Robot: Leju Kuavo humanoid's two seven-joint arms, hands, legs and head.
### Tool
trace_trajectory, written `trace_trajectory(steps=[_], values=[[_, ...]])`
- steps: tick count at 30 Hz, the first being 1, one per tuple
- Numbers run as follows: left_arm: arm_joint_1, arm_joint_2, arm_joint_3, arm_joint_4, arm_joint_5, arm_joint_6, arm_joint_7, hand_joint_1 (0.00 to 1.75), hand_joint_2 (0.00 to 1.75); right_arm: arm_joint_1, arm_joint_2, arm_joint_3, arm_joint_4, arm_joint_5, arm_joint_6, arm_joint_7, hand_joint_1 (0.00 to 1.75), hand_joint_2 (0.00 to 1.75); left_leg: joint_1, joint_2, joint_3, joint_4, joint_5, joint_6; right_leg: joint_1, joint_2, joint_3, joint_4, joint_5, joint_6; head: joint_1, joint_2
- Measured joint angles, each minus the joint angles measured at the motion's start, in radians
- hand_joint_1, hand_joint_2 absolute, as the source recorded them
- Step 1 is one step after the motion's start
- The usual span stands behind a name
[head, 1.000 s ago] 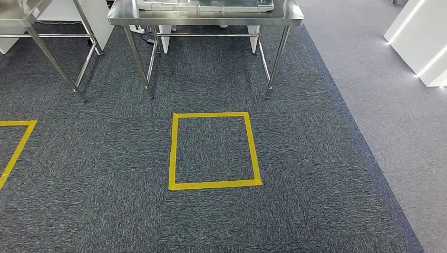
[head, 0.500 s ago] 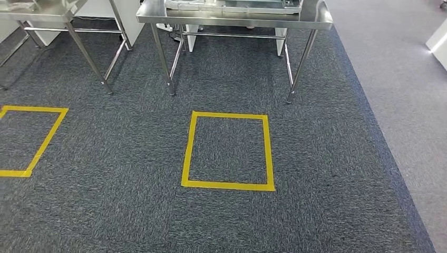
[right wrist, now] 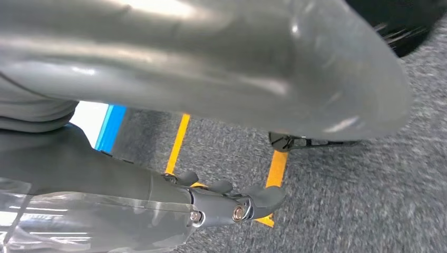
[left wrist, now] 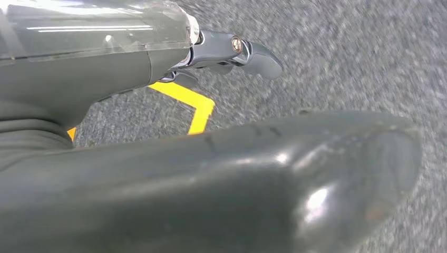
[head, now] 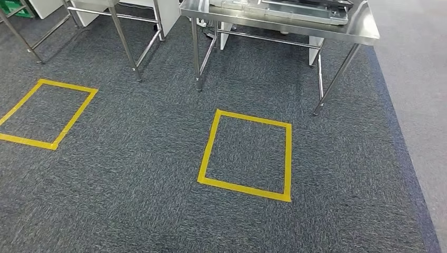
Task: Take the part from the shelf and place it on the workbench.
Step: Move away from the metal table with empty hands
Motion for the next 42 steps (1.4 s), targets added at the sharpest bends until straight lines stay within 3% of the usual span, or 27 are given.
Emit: trace_trajectory(steps=[1, 2, 4, 5, 7, 9, 11, 13, 15, 16, 17, 19, 21, 22, 24, 25, 27, 29, 30, 31, 32, 34, 35, 36, 38, 40, 42], values=[[0.002, 0.003, 0.000, 0.000, -0.001, 0.001, 0.002, 0.00, 0.00, 0.002, 0.002, 0.000, 0.001, -0.001, -0.001, 0.001, 0.00, 0.00, -0.001, -0.014, 0.001, 0.000, 0.000, 0.000, 0.000, 0.002, -0.011, 0.014, 0.011, -0.002, 0.000, 0.000], [0.003, 0.005, 0.000, 0.000, -0.003, 0.001, 0.004, 0.00, 0.00, 0.003, 0.004, 0.000, 0.001, -0.002, -0.002, 0.001, 0.00, 0.00, -0.001, -0.029, 0.003, 0.000, 0.000, 0.000, 0.000, 0.006, -0.003, -0.014, 0.043, -0.006, 0.000, 0.000], [0.004, 0.009, -0.001, 0.000, -0.010, 0.001, 0.008, 0.00, 0.00, 0.005, 0.004, 0.000, 0.001, -0.009, -0.005, -0.002, 0.00, 0.00, -0.001, -0.056, 0.007, 0.001, -0.001, -0.002, 0.000, 0.040, 0.053, -0.154, 0.126, -0.018, 0.000, 0.000], [0.003, 0.011, -0.002, 0.000, -0.014, 0.001, 0.009, 0.00, 0.00, 0.005, 0.004, 0.000, 0.002, -0.015, -0.007, -0.008, 0.00, 0.00, -0.001, -0.069, 0.006, 0.002, -0.001, -0.006, 0.000, 0.062, 0.079, -0.217, 0.151, -0.024, 0.000, 0.000], [0.002, 0.016, -0.005, 0.000, -0.026, 0.000, 0.010, 0.00, 0.00, 0.003, 0.006, -0.001, 0.002, -0.031, -0.009, -0.029, 0.00, 0.00, 0.002, -0.090, -0.001, 0.002, 0.001, -0.017, 0.003, 0.087, 0.099, -0.270, 0.160, -0.031, 0.000, 0.000], [0.006, 0.021, -0.012, 0.000, -0.039, -0.001, 0.010, 0.00, 0.00, 0.000, 0.011, -0.003, 0.002, -0.047, -0.010, -0.050, 0.00, 0.00, 0.005, -0.108, -0.006, -0.001, 0.004, -0.032, 0.003, 0.067, 0.101, -0.279, 0.163, -0.037, 0.000, 0.000], [0.007, 0.022, -0.021, 0.000, -0.046, -0.006, 0.008, 0.00, 0.00, -0.001, 0.017, -0.006, 0.002, -0.051, -0.013, -0.061, 0.00, 0.00, 0.003, -0.080, -0.019, 0.024, -0.015, -0.042, -0.001, 0.043, 0.109, -0.294, 0.169, -0.047, 0.000, 0.000], [-0.001, 0.019, -0.026, 0.000, -0.043, -0.013, 0.003, 0.00, 0.00, 0.002, 0.019, -0.008, 0.002, -0.042, -0.016, -0.063, 0.00, 0.00, 0.002, -0.022, -0.069, 0.131, -0.077, -0.048, 0.001, 0.013, 0.114, -0.302, 0.170, -0.056, -0.001, 0.000], [-0.008, 0.014, -0.026, 0.000, -0.039, -0.016, -0.002, 0.00, 0.00, 0.005, 0.019, -0.007, 0.002, -0.032, -0.018, -0.063, 0.00, 0.00, 0.004, 0.006, -0.128, 0.259, -0.131, -0.054, 0.005, -0.017, 0.115, -0.300, 0.167, -0.060, -0.001, 0.000], [-0.007, 0.010, -0.027, 0.000, -0.038, -0.017, -0.003, 0.00, 0.00, 0.005, 0.019, -0.007, 0.002, -0.030, -0.017, -0.063, 0.00, 0.00, 0.005, 0.010, -0.137, 0.282, -0.132, -0.057, 0.007, -0.030, 0.115, -0.300, 0.166, -0.061, -0.001, 0.000], [-0.006, 0.008, -0.027, 0.000, -0.037, -0.018, -0.005, 0.00, 0.00, 0.004, 0.019, -0.007, 0.002, -0.026, -0.017, -0.061, 0.00, 0.00, 0.005, 0.014, -0.126, 0.264, -0.113, -0.058, 0.008, -0.042, 0.116, -0.298, 0.164, -0.060, -0.001, 0.000], [-0.004, 0.003, -0.027, 0.000, -0.029, -0.023, -0.012, 0.00, 0.00, 0.003, 0.019, -0.004, 0.002, -0.011, -0.016, -0.053, 0.00, 0.00, 0.005, 0.041, -0.054, 0.133, -0.050, -0.054, 0.009, -0.064, 0.121, -0.293, 0.157, -0.055, -0.001, 0.000], [-0.008, -0.004, -0.026, 0.001, -0.020, -0.030, -0.021, 0.00, 0.00, 0.003, 0.016, 0.005, 0.002, 0.008, -0.015, -0.042, 0.00, 0.00, -0.002, 0.075, 0.003, 0.024, -0.015, -0.042, 0.013, -0.083, 0.124, -0.286, 0.149, -0.047, -0.001, 0.000], [-0.009, -0.009, -0.026, 0.001, -0.017, -0.033, -0.024, 0.00, 0.00, 0.003, 0.012, 0.010, 0.002, 0.015, -0.015, -0.037, 0.00, 0.00, -0.006, 0.082, 0.012, 0.005, -0.013, -0.035, 0.016, -0.091, 0.126, -0.284, 0.147, -0.042, -0.001, 0.000], [-0.007, -0.023, -0.026, 0.003, -0.015, -0.034, -0.022, 0.00, 0.00, 0.000, 0.001, 0.016, 0.002, 0.024, -0.017, -0.029, 0.00, 0.00, -0.008, 0.065, 0.009, 0.003, -0.011, -0.023, 0.017, -0.106, 0.129, -0.284, 0.145, -0.033, -0.001, 0.000], [-0.005, -0.031, -0.026, 0.004, -0.015, -0.034, -0.018, 0.00, 0.00, -0.002, -0.006, 0.019, 0.002, 0.028, -0.019, -0.024, 0.00, 0.00, -0.007, 0.055, 0.009, 0.000, -0.008, -0.018, 0.015, -0.103, 0.131, -0.281, 0.140, -0.027, -0.001, 0.000], [-0.005, -0.046, -0.026, 0.006, -0.014, -0.031, -0.011, 0.00, 0.00, 0.001, -0.018, 0.025, 0.002, 0.033, -0.022, -0.017, 0.00, 0.00, -0.002, 0.036, 0.011, -0.007, -0.001, -0.006, 0.010, -0.064, 0.114, -0.236, 0.103, -0.016, -0.001, 0.000], [-0.006, -0.062, -0.026, 0.006, -0.016, -0.024, -0.010, 0.00, 0.00, 0.009, -0.028, 0.029, 0.002, 0.034, -0.022, -0.015, 0.00, 0.00, -0.001, 0.015, 0.007, -0.008, 0.003, 0.001, 0.005, -0.013, 0.054, -0.109, 0.034, -0.008, -0.001, 0.000], [-0.005, -0.069, -0.026, 0.006, -0.019, -0.019, -0.011, 0.00, 0.00, 0.014, -0.033, 0.030, 0.002, 0.032, -0.022, -0.014, 0.00, 0.00, -0.001, 0.004, 0.005, -0.008, 0.004, 0.002, 0.004, -0.002, 0.021, -0.041, 0.008, -0.006, -0.001, 0.000], [-0.003, -0.075, -0.026, 0.006, -0.022, -0.015, -0.013, 0.00, 0.00, 0.018, -0.037, 0.030, 0.002, 0.030, -0.022, -0.014, 0.00, 0.00, -0.002, -0.009, 0.005, -0.008, 0.004, 0.003, 0.004, 0.002, -0.002, 0.003, 0.000, -0.005, -0.001, 0.000], [-0.001, -0.079, -0.026, 0.006, -0.025, -0.012, -0.015, 0.00, 0.00, 0.022, -0.039, 0.030, 0.002, 0.027, -0.022, -0.014, 0.00, 0.00, -0.002, -0.022, 0.005, -0.007, 0.004, 0.003, 0.004, 0.004, -0.007, 0.007, 0.014, -0.005, -0.001, 0.000], [0.001, -0.086, -0.026, 0.006, -0.030, -0.008, -0.021, 0.00, 0.00, 0.027, -0.042, 0.030, 0.002, 0.025, -0.020, -0.015, 0.00, 0.00, -0.002, -0.049, 0.008, -0.005, 0.004, 0.001, 0.002, 0.018, 0.036, -0.095, 0.089, -0.010, -0.001, 0.000], [0.001, -0.089, -0.027, 0.006, -0.033, -0.006, -0.025, 0.00, 0.00, 0.028, -0.042, 0.031, 0.002, 0.026, -0.017, -0.016, 0.00, 0.00, -0.002, -0.061, 0.008, -0.004, 0.004, -0.001, 0.001, 0.042, 0.066, -0.166, 0.124, -0.014, -0.001, 0.000], [-0.001, -0.091, -0.027, 0.007, -0.034, -0.002, -0.031, 0.00, 0.00, 0.028, -0.043, 0.032, 0.002, 0.029, -0.012, -0.021, 0.00, 0.00, -0.003, -0.073, 0.006, -0.002, 0.004, -0.005, 0.000, 0.063, 0.091, -0.225, 0.146, -0.018, 0.000, 0.000], [-0.003, -0.092, -0.028, 0.007, -0.032, 0.005, -0.041, 0.00, 0.00, 0.025, -0.041, 0.039, 0.002, 0.042, -0.001, -0.045, 0.00, 0.00, -0.001, -0.094, -0.001, -0.001, 0.006, -0.018, 0.001, 0.087, 0.109, -0.273, 0.155, -0.025, -0.001, 0.000], [0.000, -0.087, -0.027, 0.007, -0.021, 0.010, -0.046, 0.00, 0.00, 0.018, -0.036, 0.053, 0.002, 0.060, 0.009, -0.093, 0.00, 0.00, 0.001, -0.110, -0.008, -0.001, 0.008, -0.032, 0.000, 0.065, 0.111, -0.281, 0.157, -0.033, -0.001, 0.000], [0.003, -0.077, -0.025, 0.008, -0.014, 0.009, -0.044, 0.00, 0.00, 0.015, -0.029, 0.068, 0.003, 0.072, 0.011, -0.137, 0.00, 0.00, 0.000, -0.076, -0.025, 0.034, -0.017, -0.040, -0.004, 0.039, 0.117, -0.292, 0.162, -0.047, -0.001, 0.000]])
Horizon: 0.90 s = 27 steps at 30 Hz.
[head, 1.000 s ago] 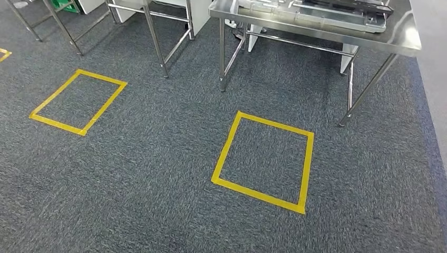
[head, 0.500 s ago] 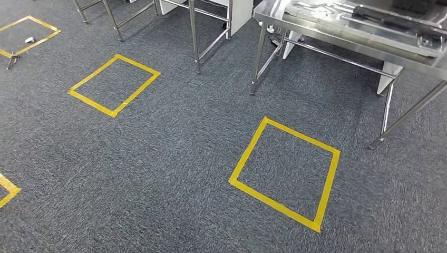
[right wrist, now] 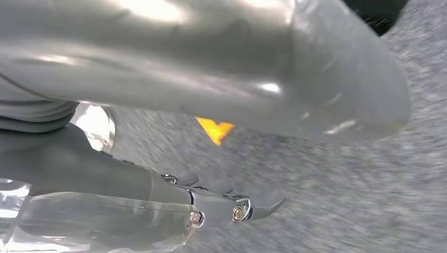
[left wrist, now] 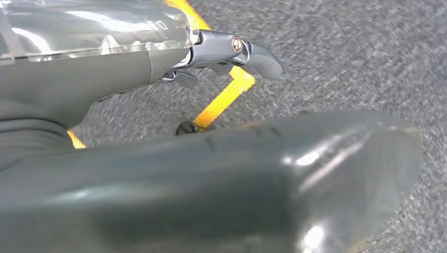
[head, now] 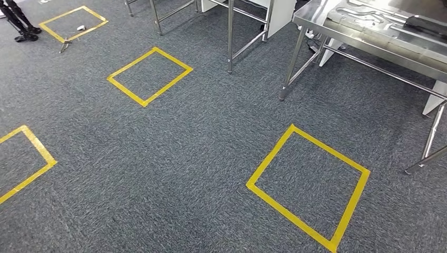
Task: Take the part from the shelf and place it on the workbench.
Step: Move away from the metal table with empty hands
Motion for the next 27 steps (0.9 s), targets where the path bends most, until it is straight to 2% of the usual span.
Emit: trace_trajectory(steps=[2, 3, 4, 5, 6, 7, 9, 10, 11, 13, 14, 16, 17, 18, 19, 20, 21, 22, 23, 24, 25, 26, 27], values=[[-0.002, 0.013, 0.001, 0.000, 0.001, -0.001, 0.013, 0.00, 0.00, 0.000, 0.007, 0.010, 0.001, 0.003, -0.005, -0.009, 0.00, 0.00, 0.000, 0.059, -0.055, 0.117, -0.065, -0.006, 0.002, -0.030, 0.002, -0.005, 0.000, -0.009, 0.000, 0.000], [-0.003, 0.021, 0.001, 0.000, 0.002, 0.000, 0.023, 0.00, 0.00, 0.000, 0.010, 0.012, 0.002, 0.002, -0.011, 0.000, 0.00, 0.00, 0.001, 0.074, -0.088, 0.187, -0.097, -0.009, 0.004, -0.046, 0.002, -0.004, -0.001, -0.011, 0.000, 0.000], [-0.002, 0.029, 0.002, 0.000, 0.002, 0.001, 0.033, 0.00, 0.00, 0.000, 0.013, 0.014, 0.002, 0.002, -0.016, 0.012, 0.00, 0.00, 0.002, 0.082, -0.112, 0.241, -0.115, -0.012, 0.006, -0.062, 0.002, -0.003, -0.002, -0.012, 0.000, 0.000], [-0.001, 0.035, 0.002, 0.000, 0.003, 0.003, 0.042, 0.00, 0.00, -0.001, 0.016, 0.014, 0.002, 0.001, -0.021, 0.025, 0.00, 0.00, 0.002, 0.086, -0.119, 0.258, -0.113, -0.014, 0.007, -0.077, 0.003, -0.002, -0.004, -0.012, 0.000, 0.000], [0.002, 0.042, 0.003, 0.000, 0.003, 0.005, 0.048, 0.00, 0.00, -0.002, 0.020, 0.014, 0.002, 0.000, -0.024, 0.035, 0.00, 0.00, 0.002, 0.090, -0.104, 0.233, -0.093, -0.015, 0.007, -0.090, 0.004, -0.001, -0.006, -0.011, 0.000, 0.000], [0.004, 0.047, 0.003, 0.000, 0.004, 0.006, 0.051, 0.00, 0.00, -0.002, 0.023, 0.014, 0.002, 0.000, -0.024, 0.041, 0.00, 0.00, 0.002, 0.098, -0.070, 0.172, -0.060, -0.013, 0.008, -0.103, 0.007, 0.001, -0.009, -0.009, 0.000, 0.000], [0.004, 0.055, 0.003, 0.000, 0.004, 0.012, 0.058, 0.00, 0.00, -0.003, 0.029, 0.015, 0.003, -0.001, -0.026, 0.056, 0.00, 0.00, -0.003, 0.136, 0.007, 0.031, -0.007, -0.005, 0.011, -0.126, 0.012, 0.006, -0.018, -0.002, 0.000, 0.000], [0.003, 0.058, 0.003, 0.000, 0.006, 0.016, 0.061, 0.00, 0.00, -0.003, 0.031, 0.015, 0.003, -0.001, -0.029, 0.069, 0.00, 0.00, -0.006, 0.150, 0.029, -0.012, 0.005, 0.000, 0.014, -0.136, 0.014, 0.008, -0.021, 0.002, 0.000, 0.000], [0.003, 0.060, 0.004, 0.000, 0.007, 0.020, 0.066, 0.00, 0.00, -0.004, 0.032, 0.015, 0.003, -0.001, -0.032, 0.088, 0.00, 0.00, -0.009, 0.157, 0.037, -0.029, 0.006, 0.006, 0.017, -0.145, 0.015, 0.010, -0.024, 0.007, 0.000, 0.000], [0.009, 0.062, 0.005, 0.000, 0.009, 0.025, 0.072, 0.00, 0.00, -0.010, 0.033, 0.015, 0.003, -0.003, -0.040, 0.126, 0.00, 0.00, -0.009, 0.140, 0.034, -0.032, 0.008, 0.016, 0.019, -0.158, 0.017, 0.011, -0.027, 0.015, 0.000, 0.000], [0.012, 0.064, 0.006, 0.000, 0.007, 0.025, 0.073, 0.00, 0.00, -0.012, 0.033, 0.014, 0.003, -0.005, -0.042, 0.140, 0.00, 0.00, -0.008, 0.131, 0.033, -0.035, 0.011, 0.022, 0.017, -0.147, 0.017, 0.016, -0.034, 0.020, 0.000, 0.000], [0.014, 0.068, 0.007, 0.000, 0.001, 0.024, 0.071, 0.00, 0.00, -0.011, 0.033, 0.014, 0.003, -0.012, -0.043, 0.151, 0.00, 0.00, -0.003, 0.112, 0.033, -0.040, 0.017, 0.032, 0.012, -0.093, -0.008, 0.076, -0.077, 0.029, 0.000, 0.000], [0.012, 0.071, 0.007, 0.000, -0.003, 0.023, 0.070, 0.00, 0.00, -0.008, 0.033, 0.014, 0.003, -0.015, -0.042, 0.152, 0.00, 0.00, -0.003, 0.102, 0.031, -0.040, 0.019, 0.035, 0.009, -0.062, -0.037, 0.138, -0.112, 0.031, 0.000, 0.000], [0.011, 0.074, 0.007, 0.000, -0.006, 0.023, 0.070, 0.00, 0.00, -0.005, 0.033, 0.014, 0.003, -0.016, -0.042, 0.150, 0.00, 0.00, -0.004, 0.090, 0.029, -0.040, 0.020, 0.037, 0.008, -0.045, -0.072, 0.211, -0.145, 0.032, 0.000, 0.000], [0.009, 0.077, 0.007, -0.001, -0.008, 0.023, 0.069, 0.00, 0.00, -0.003, 0.033, 0.014, 0.003, -0.017, -0.042, 0.146, 0.00, 0.00, -0.005, 0.077, 0.028, -0.039, 0.020, 0.038, 0.008, -0.039, -0.104, 0.275, -0.166, 0.033, 0.000, 0.000], [0.010, 0.079, 0.007, -0.001, -0.008, 0.023, 0.070, 0.00, 0.00, -0.002, 0.034, 0.014, 0.003, -0.018, -0.041, 0.140, 0.00, 0.00, -0.006, 0.064, 0.028, -0.039, 0.020, 0.038, 0.008, -0.037, -0.122, 0.308, -0.167, 0.032, 0.000, 0.000], [0.010, 0.080, 0.007, -0.001, -0.008, 0.025, 0.070, 0.00, 0.00, -0.001, 0.034, 0.014, 0.003, -0.018, -0.040, 0.132, 0.00, 0.00, -0.006, 0.051, 0.029, -0.038, 0.020, 0.038, 0.008, -0.035, -0.121, 0.300, -0.147, 0.031, 0.000, 0.000], [0.010, 0.081, 0.007, -0.001, -0.007, 0.027, 0.070, 0.00, 0.00, -0.001, 0.034, 0.014, 0.003, -0.017, -0.039, 0.124, 0.00, 0.00, -0.006, 0.037, 0.031, -0.038, 0.020, 0.037, 0.007, -0.030, -0.100, 0.249, -0.109, 0.027, 0.000, 0.000], [0.010, 0.082, 0.007, -0.001, -0.007, 0.029, 0.071, 0.00, 0.00, -0.002, 0.034, 0.014, 0.003, -0.016, -0.038, 0.116, 0.00, 0.00, -0.006, 0.022, 0.033, -0.037, 0.020, 0.037, 0.007, -0.015, -0.068, 0.174, -0.067, 0.023, 0.000, 0.000], [0.009, 0.082, 0.007, -0.001, -0.006, 0.031, 0.071, 0.00, 0.00, -0.002, 0.034, 0.014, 0.003, -0.015, -0.037, 0.110, 0.00, 0.00, -0.007, 0.010, 0.033, -0.036, 0.020, 0.034, 0.006, 0.010, -0.038, 0.105, -0.036, 0.019, 0.000, 0.000], [0.007, 0.082, 0.007, -0.001, -0.006, 0.032, 0.071, 0.00, 0.00, -0.003, 0.035, 0.014, 0.003, -0.013, -0.036, 0.105, 0.00, 0.00, -0.007, -0.003, 0.031, -0.035, 0.021, 0.030, 0.006, 0.030, -0.017, 0.053, -0.017, 0.015, 0.000, 0.000], [0.006, 0.082, 0.007, -0.001, -0.006, 0.033, 0.072, 0.00, 0.00, -0.004, 0.036, 0.014, 0.003, -0.012, -0.035, 0.102, 0.00, 0.00, -0.006, -0.014, 0.027, -0.034, 0.022, 0.024, 0.006, 0.045, -0.007, 0.028, -0.012, 0.012, 0.000, 0.000], [0.006, 0.082, 0.007, -0.001, -0.006, 0.034, 0.073, 0.00, 0.00, -0.007, 0.037, 0.014, 0.003, -0.011, -0.033, 0.100, 0.00, 0.00, -0.004, -0.025, 0.023, -0.034, 0.024, 0.017, 0.008, 0.047, -0.005, 0.025, -0.014, 0.010, 0.000, 0.000]])
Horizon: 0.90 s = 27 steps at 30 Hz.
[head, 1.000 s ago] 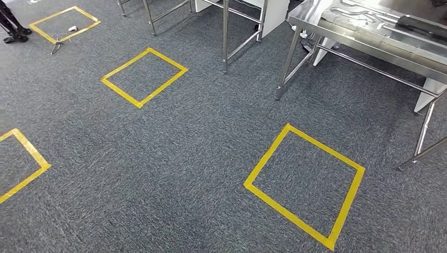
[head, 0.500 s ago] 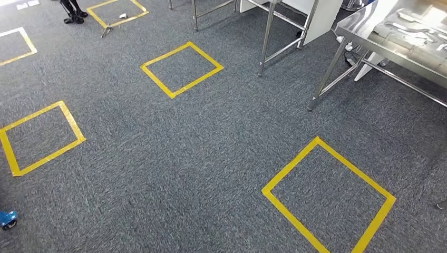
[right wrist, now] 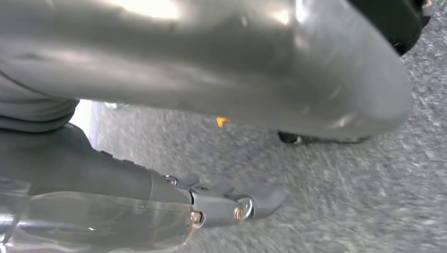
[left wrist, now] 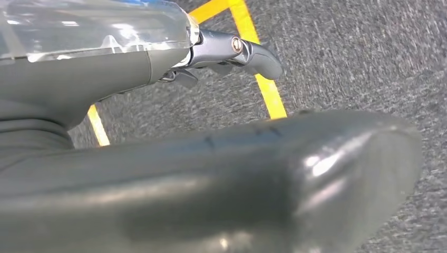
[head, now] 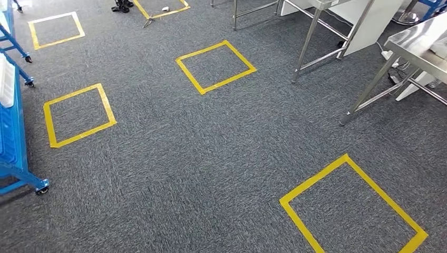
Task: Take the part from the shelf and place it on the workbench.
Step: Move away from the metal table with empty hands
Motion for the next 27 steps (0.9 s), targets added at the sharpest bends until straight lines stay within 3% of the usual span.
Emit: trace_trajectory(steps=[2, 4, 6, 8, 9, 11, 13, 15, 16, 17, 19, 21, 23, 24, 25, 27], values=[[0.003, 0.000, 0.001, 0.000, 0.001, 0.000, 0.001, 0.00, 0.00, -0.007, 0.003, 0.001, 0.000, 0.002, 0.005, -0.001, 0.00, 0.00, 0.003, -0.011, -0.006, 0.001, 0.001, -0.012, 0.000, -0.024, 0.003, -0.007, 0.004, -0.008, 0.000, 0.000], [0.003, 0.000, 0.001, 0.000, 0.001, -0.001, 0.002, 0.00, 0.00, -0.009, 0.005, 0.001, 0.000, 0.003, 0.008, 0.000, 0.00, 0.00, 0.002, 0.034, -0.028, 0.044, -0.028, -0.021, -0.002, -0.051, 0.008, -0.018, 0.009, -0.021, 0.000, 0.000], [-0.004, 0.000, 0.001, 0.000, -0.001, -0.003, 0.003, 0.00, 0.00, -0.007, 0.005, 0.001, 0.000, 0.002, 0.009, 0.003, 0.00, 0.00, 0.003, 0.092, -0.085, 0.164, -0.092, -0.029, 0.000, -0.080, 0.009, -0.022, 0.009, -0.029, 0.000, 0.000], [-0.009, 0.000, 0.001, 0.000, -0.005, -0.005, 0.002, 0.00, 0.00, -0.006, 0.005, 0.001, 0.000, 0.001, 0.008, 0.009, 0.00, 0.00, 0.006, 0.108, -0.137, 0.277, -0.134, -0.036, 0.004, -0.111, 0.009, -0.021, 0.007, -0.032, 0.000, 0.000], [-0.008, 0.000, 0.001, 0.000, -0.007, -0.006, 0.002, 0.00, 0.00, -0.006, 0.005, 0.001, 0.000, 0.001, 0.008, 0.013, 0.00, 0.00, 0.008, 0.111, -0.139, 0.287, -0.128, -0.039, 0.005, -0.126, 0.009, -0.021, 0.006, -0.032, 0.000, 0.000], [-0.006, 0.000, 0.001, 0.000, -0.012, -0.007, 0.002, 0.00, 0.00, -0.007, 0.005, 0.000, 0.000, -0.001, 0.007, 0.020, 0.00, 0.00, 0.008, 0.126, -0.084, 0.191, -0.071, -0.040, 0.005, -0.151, 0.012, -0.019, 0.002, -0.029, 0.000, 0.000], [-0.011, 0.001, 0.000, 0.000, -0.017, -0.009, 0.001, 0.00, 0.00, -0.006, 0.005, 0.000, 0.000, -0.002, 0.005, 0.026, 0.00, 0.00, 0.004, 0.168, -0.012, 0.058, -0.025, -0.032, 0.010, -0.173, 0.017, -0.015, -0.005, -0.022, 0.000, 0.000], [-0.016, 0.001, 0.000, 0.000, -0.022, -0.011, 0.001, 0.00, 0.00, -0.007, 0.005, 0.000, 0.000, -0.006, 0.001, 0.032, 0.00, 0.00, -0.003, 0.187, 0.013, 0.004, -0.015, -0.019, 0.016, -0.195, 0.020, -0.012, -0.009, -0.014, 0.000, 0.000], [-0.017, 0.002, 0.000, 0.000, -0.024, -0.013, 0.001, 0.00, 0.00, -0.008, 0.005, 0.000, 0.000, -0.008, -0.001, 0.035, 0.00, 0.00, -0.005, 0.177, 0.011, 0.002, -0.013, -0.012, 0.017, -0.205, 0.021, -0.011, -0.011, -0.010, 0.000, 0.000], [-0.015, 0.002, 0.000, 0.000, -0.025, -0.015, 0.001, 0.00, 0.00, -0.011, 0.005, 0.000, 0.000, -0.010, -0.003, 0.036, 0.00, 0.00, -0.003, 0.167, 0.010, 0.000, -0.010, -0.006, 0.015, -0.207, 0.021, -0.010, -0.014, -0.006, 0.000, 0.000], [-0.014, 0.003, -0.002, 0.000, -0.028, -0.017, 0.000, 0.00, 0.00, -0.013, 0.005, 0.000, 0.000, -0.014, -0.005, 0.035, 0.00, 0.00, 0.000, 0.147, 0.010, -0.006, -0.004, 0.005, 0.010, -0.166, 0.011, 0.022, -0.041, 0.004, 0.000, 0.000], [-0.018, 0.004, -0.004, 0.000, -0.032, -0.018, -0.002, 0.00, 0.00, -0.010, 0.006, 0.000, 0.000, -0.017, -0.006, 0.032, 0.00, 0.00, 0.001, 0.127, 0.008, -0.008, 0.000, 0.014, 0.005, -0.106, -0.039, 0.130, -0.104, 0.010, 0.000, 0.000], [-0.022, 0.004, -0.005, 0.000, -0.034, -0.018, -0.003, 0.00, 0.00, -0.005, 0.007, -0.001, 0.000, -0.019, -0.005, 0.026, 0.00, 0.00, 0.000, 0.103, 0.005, -0.007, 0.002, 0.017, 0.002, -0.085, -0.103, 0.261, -0.155, 0.012, 0.000, 0.000], [-0.022, 0.004, -0.006, 0.000, -0.035, -0.018, -0.004, 0.00, 0.00, -0.004, 0.007, -0.001, 0.000, -0.020, -0.004, 0.021, 0.00, 0.00, 0.000, 0.090, 0.004, -0.006, 0.002, 0.018, 0.001, -0.083, -0.119, 0.289, -0.155, 0.013, 0.000, 0.000], [-0.021, 0.004, -0.006, 0.000, -0.036, -0.018, -0.005, 0.00, 0.00, -0.003, 0.008, -0.001, 0.000, -0.021, -0.004, 0.016, 0.00, 0.00, 0.000, 0.076, 0.005, -0.005, 0.002, 0.017, -0.001, -0.081, -0.116, 0.276, -0.132, 0.013, 0.000, 0.000], [-0.019, 0.004, -0.006, 0.000, -0.038, -0.019, -0.007, 0.00, 0.00, -0.002, 0.008, -0.001, 0.000, -0.022, -0.003, 0.007, 0.00, 0.00, 0.002, 0.048, 0.005, 0.000, 0.001, 0.012, -0.008, -0.058, -0.064, 0.151, -0.054, 0.012, 0.000, 0.000]])
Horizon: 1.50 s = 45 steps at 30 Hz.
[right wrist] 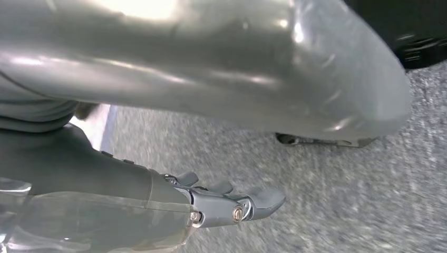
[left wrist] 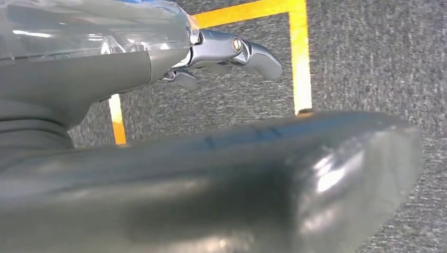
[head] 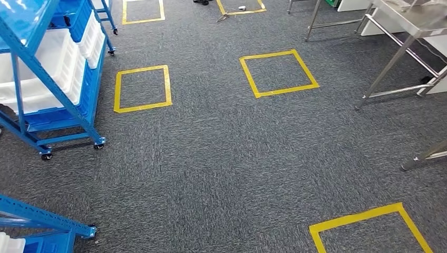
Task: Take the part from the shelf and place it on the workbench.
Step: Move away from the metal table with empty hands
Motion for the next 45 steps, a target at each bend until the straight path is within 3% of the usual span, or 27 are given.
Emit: trace_trajectory(steps=[1, 3, 5, 6, 8, 10, 12, 13, 15, 17, 19, 21, 23, 25, 27, 28, 30, 32, 34, 36, 38, 40, 42, 43, 44, 45], values=[[-0.001, 0.000, 0.000, 0.000, -0.001, -0.001, -0.001, 0.00, 0.00, 0.001, 0.000, 0.000, 0.000, -0.001, 0.000, -0.003, 0.00, 0.00, 0.000, -0.013, -0.002, 0.005, -0.001, -0.006, -0.003, 0.025, 0.028, -0.066, 0.029, 0.000, 0.000, 0.000], [-0.002, 0.001, -0.001, 0.000, -0.003, -0.003, -0.003, 0.00, 0.00, 0.001, 0.001, 0.000, 0.000, -0.002, 0.002, -0.007, 0.00, 0.00, 0.000, -0.034, -0.012, 0.010, 0.000, -0.019, -0.005, 0.059, 0.053, -0.131, 0.049, -0.003, 0.000, 0.000], [0.000, 0.002, -0.001, 0.000, -0.004, -0.004, -0.004, 0.00, 0.00, -0.001, 0.002, 0.000, 0.000, -0.004, 0.004, -0.007, 0.00, 0.00, 0.003, -0.056, -0.019, 0.008, 0.006, -0.034, -0.001, 0.045, 0.052, -0.134, 0.051, -0.012, 0.000, 0.000], [0.002, 0.003, -0.001, 0.000, -0.004, -0.004, -0.004, 0.00, 0.00, -0.001, 0.002, 0.000, 0.000, -0.005, 0.005, -0.007, 0.00, 0.00, 0.005, -0.051, -0.022, 0.010, 0.004, -0.039, -0.001, 0.033, 0.054, -0.138, 0.053, -0.019, 0.000, 0.000], [0.002, 0.004, -0.001, 0.000, -0.005, -0.006, -0.005, 0.00, 0.00, 0.000, 0.003, -0.001, 0.000, -0.007, 0.005, -0.007, 0.00, 0.00, 0.005, -0.004, -0.046, 0.061, -0.028, -0.048, 0.000, 0.006, 0.056, -0.147, 0.059, -0.035, 0.000, 0.000], [-0.003, 0.004, -0.002, 0.000, -0.007, -0.008, -0.005, 0.00, 0.00, 0.003, 0.003, -0.001, 0.000, -0.011, 0.004, -0.007, 0.00, 0.00, 0.004, 0.050, -0.104, 0.188, -0.095, -0.053, 0.006, -0.024, 0.056, -0.149, 0.059, -0.043, 0.000, 0.000], [-0.005, 0.004, -0.002, 0.000, -0.011, -0.010, -0.005, 0.00, 0.00, 0.005, 0.003, -0.002, 0.000, -0.013, 0.002, -0.007, 0.00, 0.00, 0.004, 0.062, -0.150, 0.293, -0.132, -0.056, 0.012, -0.055, 0.054, -0.149, 0.058, -0.046, 0.000, 0.000], [-0.004, 0.004, -0.002, 0.000, -0.012, -0.011, -0.005, 0.00, 0.00, 0.004, 0.003, -0.003, 0.000, -0.014, 0.001, -0.007, 0.00, 0.00, 0.004, 0.064, -0.147, 0.296, -0.125, -0.056, 0.014, -0.068, 0.054, -0.148, 0.057, -0.047, 0.000, 0.000], [-0.003, 0.005, -0.002, 0.000, -0.015, -0.014, -0.005, 0.00, 0.00, 0.003, 0.003, -0.006, 0.000, -0.015, 0.000, -0.007, 0.00, 0.00, 0.002, 0.079, -0.083, 0.186, -0.068, -0.049, 0.018, -0.093, 0.057, -0.148, 0.056, -0.047, 0.000, 0.000], [-0.006, 0.006, -0.003, 0.000, -0.016, -0.016, -0.005, 0.00, 0.00, 0.002, 0.003, -0.008, 0.000, -0.016, -0.001, -0.007, 0.00, 0.00, -0.006, 0.117, -0.010, 0.050, -0.026, -0.035, 0.023, -0.114, 0.061, -0.148, 0.053, -0.043, 0.000, 0.000], [-0.008, 0.008, -0.004, 0.000, -0.016, -0.017, -0.005, 0.00, 0.00, -0.001, 0.004, -0.010, 0.000, -0.016, -0.001, -0.007, 0.00, 0.00, -0.015, 0.131, 0.010, 0.004, -0.020, -0.023, 0.025, -0.130, 0.064, -0.148, 0.051, -0.035, 0.000, 0.000], [-0.005, 0.011, -0.005, 0.000, -0.017, -0.017, -0.005, 0.00, 0.00, -0.005, 0.005, -0.010, 0.000, -0.016, -0.001, -0.006, 0.00, 0.00, -0.013, 0.111, 0.010, -0.003, -0.012, -0.014, 0.023, -0.136, 0.068, -0.147, 0.049, -0.025, 0.000, 0.000], [-0.004, 0.012, -0.006, 0.000, -0.017, -0.017, -0.005, 0.00, 0.00, -0.005, 0.006, -0.012, 0.000, -0.017, -0.001, -0.006, 0.00, 0.00, -0.007, 0.092, 0.015, -0.015, -0.002, -0.003, 0.018, -0.094, 0.056, -0.112, 0.021, -0.015, 0.000, 0.000], [-0.007, 0.012, -0.008, 0.000, -0.017, -0.016, -0.006, 0.00, 0.00, -0.001, 0.006, -0.015, 0.000, -0.017, -0.001, -0.005, 0.00, 0.00, -0.005, 0.072, 0.014, -0.019, 0.005, 0.004, 0.013, -0.039, 0.005, -0.003, -0.042, -0.010, 0.000, 0.000], [-0.008, 0.012, -0.008, 0.000, -0.018, -0.016, -0.006, 0.00, 0.00, 0.002, 0.007, -0.017, 0.000, -0.017, 0.000, -0.005, 0.00, 0.00, -0.005, 0.049, 0.010, -0.017, 0.006, 0.006, 0.010, -0.025, -0.054, 0.116, -0.086, -0.007, 0.000, 0.000], [-0.007, 0.012, -0.009, 0.000, -0.019, -0.016, -0.006, 0.00, 0.00, 0.004, 0.008, -0.017, 0.000, -0.017, 0.000, -0.005, 0.00, 0.00, -0.005, 0.035, 0.009, -0.015, 0.006, 0.006, 0.008, -0.023, -0.065, 0.135, -0.080, -0.005, 0.000, 0.000], [-0.005, 0.012, -0.009, 0.000, -0.020, -0.016, -0.007, 0.00, 0.00, 0.005, 0.008, -0.017, 0.000, -0.018, 0.000, -0.005, 0.00, 0.00, -0.003, 0.007, 0.009, -0.008, 0.004, 0.002, 0.001, -0.016, -0.030, 0.053, -0.014, -0.002, 0.000, 0.000], [-0.006, 0.012, -0.009, 0.000, -0.020, -0.017, -0.008, 0.00, 0.00, 0.006, 0.008, -0.018, 0.000, -0.019, 0.001, -0.005, 0.00, 0.00, -0.002, -0.019, 0.005, 0.003, -0.001, -0.008, -0.006, 0.024, 0.026, -0.074, 0.042, -0.001, 0.000, 0.000], [-0.007, 0.012, -0.010, 0.000, -0.020, -0.019, -0.009, 0.00, 0.00, 0.005, 0.009, -0.018, 0.000, -0.019, 0.003, -0.005, 0.00, 0.00, -0.001, -0.040, -0.004, 0.010, -0.002, -0.023, -0.006, 0.050, 0.046, -0.124, 0.053, -0.006, 0.000, 0.000], [-0.005, 0.013, -0.012, 0.000, -0.022, -0.021, -0.011, 0.00, 0.00, 0.002, 0.009, -0.018, 0.000, -0.019, 0.003, -0.005, 0.00, 0.00, 0.003, -0.056, -0.011, 0.008, 0.001, -0.037, -0.002, 0.031, 0.046, -0.129, 0.056, -0.018, 0.000, 0.000], [-0.003, 0.013, -0.015, 0.000, -0.023, -0.023, -0.011, 0.00, 0.00, 0.001, 0.009, -0.018, 0.000, -0.020, 0.003, -0.005, 0.00, 0.00, 0.004, -0.019, -0.027, 0.037, -0.019, -0.046, -0.001, 0.006, 0.049, -0.138, 0.060, -0.034, 0.000, 0.000], [-0.009, 0.012, -0.019, 0.000, -0.023, -0.025, -0.011, 0.00, 0.00, 0.003, 0.009, -0.018, 0.000, -0.020, 0.003, -0.005, 0.00, 0.00, 0.003, 0.041, -0.077, 0.143, -0.078, -0.051, 0.004, -0.022, 0.050, -0.143, 0.061, -0.044, 0.000, 0.000], [-0.014, 0.012, -0.022, 0.000, -0.024, -0.027, -0.011, 0.00, 0.00, 0.005, 0.009, -0.019, 0.000, -0.020, 0.002, -0.005, 0.00, 0.00, 0.003, 0.060, -0.135, 0.268, -0.131, -0.055, 0.010, -0.052, 0.050, -0.143, 0.059, -0.049, 0.000, 0.000], [-0.013, 0.012, -0.023, 0.000, -0.025, -0.028, -0.011, 0.00, 0.00, 0.005, 0.009, -0.019, 0.000, -0.020, 0.000, -0.005, 0.00, 0.00, 0.003, 0.063, -0.147, 0.296, -0.135, -0.055, 0.012, -0.066, 0.050, -0.143, 0.058, -0.050, 0.000, 0.000], [-0.011, 0.012, -0.024, 0.000, -0.025, -0.029, -0.011, 0.00, 0.00, 0.005, 0.009, -0.019, 0.000, -0.020, -0.001, -0.005, 0.00, 0.00, 0.003, 0.065, -0.140, 0.285, -0.121, -0.055, 0.014, -0.079, 0.051, -0.142, 0.057, -0.050, 0.000, 0.000], [-0.009, 0.012, -0.024, 0.000, -0.025, -0.030, -0.011, 0.00, 0.00, 0.004, 0.009, -0.019, 0.000, -0.020, -0.002, -0.006, 0.00, 0.00, 0.003, 0.070, -0.113, 0.236, -0.091, -0.052, 0.016, -0.091, 0.053, -0.142, 0.055, -0.050, 0.000, 0.000]])
